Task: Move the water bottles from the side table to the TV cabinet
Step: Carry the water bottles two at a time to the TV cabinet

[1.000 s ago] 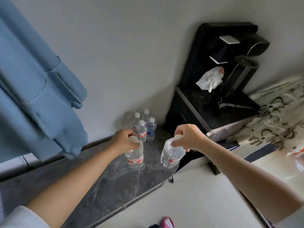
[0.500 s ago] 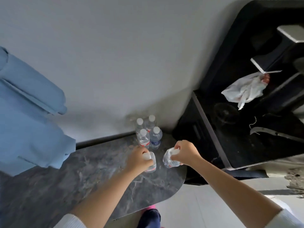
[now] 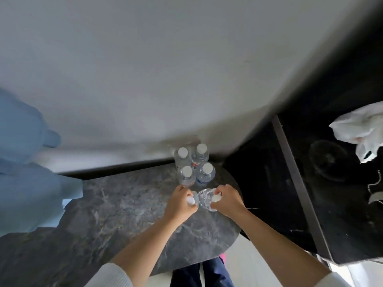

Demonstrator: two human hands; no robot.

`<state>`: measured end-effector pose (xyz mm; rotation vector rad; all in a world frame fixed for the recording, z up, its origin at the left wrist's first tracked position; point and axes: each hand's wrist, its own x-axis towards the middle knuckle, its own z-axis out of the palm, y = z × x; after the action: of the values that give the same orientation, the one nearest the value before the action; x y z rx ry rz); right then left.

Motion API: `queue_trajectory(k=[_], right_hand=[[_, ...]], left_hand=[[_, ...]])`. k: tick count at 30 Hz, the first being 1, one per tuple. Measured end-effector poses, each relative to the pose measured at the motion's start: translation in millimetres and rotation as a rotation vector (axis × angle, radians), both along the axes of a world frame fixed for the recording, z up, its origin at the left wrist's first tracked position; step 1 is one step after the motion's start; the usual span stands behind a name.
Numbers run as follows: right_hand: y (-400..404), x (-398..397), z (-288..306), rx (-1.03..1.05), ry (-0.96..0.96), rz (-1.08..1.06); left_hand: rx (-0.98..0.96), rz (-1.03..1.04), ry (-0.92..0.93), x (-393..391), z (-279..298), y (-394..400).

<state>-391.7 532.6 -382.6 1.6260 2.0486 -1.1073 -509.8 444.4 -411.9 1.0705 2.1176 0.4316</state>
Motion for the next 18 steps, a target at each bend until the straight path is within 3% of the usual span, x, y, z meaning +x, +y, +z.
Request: queue_trajectory(k=[18], right_hand=[[16,-26,-28,-0.03,0.019,0.011]], left_hand=[[-0.055,0.033,-0.033,-16,-26,9]])
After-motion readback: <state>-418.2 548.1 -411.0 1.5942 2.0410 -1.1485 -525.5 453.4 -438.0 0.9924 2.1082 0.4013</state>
